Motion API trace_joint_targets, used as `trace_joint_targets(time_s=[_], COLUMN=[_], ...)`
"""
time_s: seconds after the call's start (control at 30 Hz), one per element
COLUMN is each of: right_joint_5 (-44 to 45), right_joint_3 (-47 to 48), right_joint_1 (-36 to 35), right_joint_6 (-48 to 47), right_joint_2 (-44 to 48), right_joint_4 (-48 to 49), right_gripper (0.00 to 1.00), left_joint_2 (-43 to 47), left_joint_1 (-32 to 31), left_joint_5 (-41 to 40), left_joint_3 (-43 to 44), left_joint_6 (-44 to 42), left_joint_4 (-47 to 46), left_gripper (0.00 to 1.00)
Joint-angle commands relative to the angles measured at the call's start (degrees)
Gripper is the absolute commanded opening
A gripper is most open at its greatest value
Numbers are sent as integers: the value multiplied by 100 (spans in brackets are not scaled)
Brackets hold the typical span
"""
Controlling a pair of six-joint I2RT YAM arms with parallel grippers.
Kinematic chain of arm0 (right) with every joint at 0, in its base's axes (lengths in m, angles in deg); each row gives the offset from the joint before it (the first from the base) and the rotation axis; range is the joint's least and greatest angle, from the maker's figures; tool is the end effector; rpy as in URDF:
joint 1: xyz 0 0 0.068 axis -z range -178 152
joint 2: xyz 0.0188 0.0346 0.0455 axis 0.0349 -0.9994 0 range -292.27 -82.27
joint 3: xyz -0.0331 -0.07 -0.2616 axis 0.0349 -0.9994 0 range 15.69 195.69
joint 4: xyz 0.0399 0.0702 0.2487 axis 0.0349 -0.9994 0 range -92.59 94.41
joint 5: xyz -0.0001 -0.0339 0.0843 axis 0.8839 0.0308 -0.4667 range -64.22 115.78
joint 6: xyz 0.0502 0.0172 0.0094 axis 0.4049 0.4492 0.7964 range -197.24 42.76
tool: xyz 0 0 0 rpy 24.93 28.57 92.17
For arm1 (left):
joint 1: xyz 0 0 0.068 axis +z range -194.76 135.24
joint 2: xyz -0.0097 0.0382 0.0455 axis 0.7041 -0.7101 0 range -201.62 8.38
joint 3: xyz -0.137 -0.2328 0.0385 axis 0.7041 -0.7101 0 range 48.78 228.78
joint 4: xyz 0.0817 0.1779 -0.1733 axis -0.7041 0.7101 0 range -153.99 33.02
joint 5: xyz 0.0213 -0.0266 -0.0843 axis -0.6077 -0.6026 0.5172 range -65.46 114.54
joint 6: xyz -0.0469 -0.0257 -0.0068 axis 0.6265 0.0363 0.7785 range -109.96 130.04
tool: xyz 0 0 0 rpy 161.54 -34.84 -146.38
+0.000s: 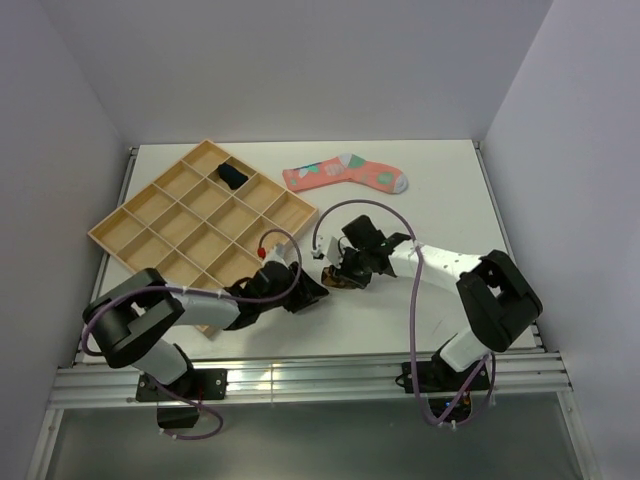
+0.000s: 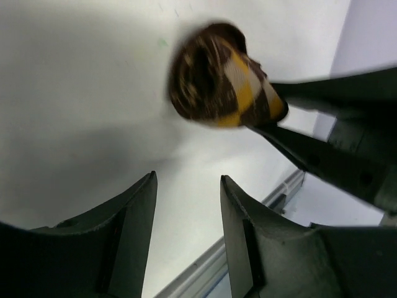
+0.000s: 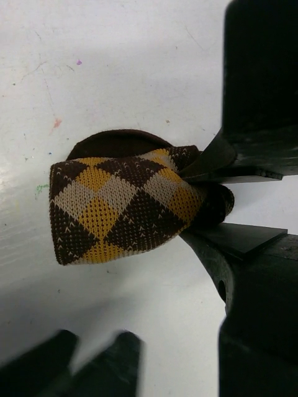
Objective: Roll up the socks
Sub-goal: Roll the sock at the center of the board.
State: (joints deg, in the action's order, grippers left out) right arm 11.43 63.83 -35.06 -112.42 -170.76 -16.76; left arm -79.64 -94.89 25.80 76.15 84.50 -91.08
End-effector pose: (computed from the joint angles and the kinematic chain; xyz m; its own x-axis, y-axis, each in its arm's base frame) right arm 0.2264 0.1820 0.1692 -0.1826 -0.8374 -0.5152 -0.9584 0.2685 -0.0967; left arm 0.1755 -0.2113 0.1327 -0.8455 -0.4902 -0.2115 -0.1326 0.5766 -0.8062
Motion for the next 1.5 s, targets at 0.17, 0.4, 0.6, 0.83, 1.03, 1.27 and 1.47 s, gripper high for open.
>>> trace_joint_targets(time_s=[0.17,0.4,0.6,0.83,1.03,1.27,1.47], right_joint_5=[-437,-911,-886,-780,-753,-727,-762], right_joint_3=[81,284,240,117,116,117,161], right_joint_1=[295,621,682,682,682,682,682], right_joint_6=[494,565,591,477,477,416,380], right_joint_2=[-590,-758,-670,-635,-643,-696,-731], right_joint_4=[-1003,-1249,-1249,-1214,-1232,-1249,-1346], right_gripper=[0,0,0,0,0,0,0], left_joint_2=[-645,-1557,-1859,-1314,-1278,-1243,-1287], left_joint_1=[-1050,-1438,-1491,-1500,-1482,-1403,-1263], left_joint_5=[-2066,-3307,-3650,-3887,-3967,-3940,-3800], left_joint_3=[-109,31,216,593,953,1112,1577], left_joint_6=[1991,2872,3040,2776,2767,2917,2996], left_joint_4=[-1596,-2449,-2669,-1371,-895,-193,687], left_gripper=[52,55,54,57,58,59,60])
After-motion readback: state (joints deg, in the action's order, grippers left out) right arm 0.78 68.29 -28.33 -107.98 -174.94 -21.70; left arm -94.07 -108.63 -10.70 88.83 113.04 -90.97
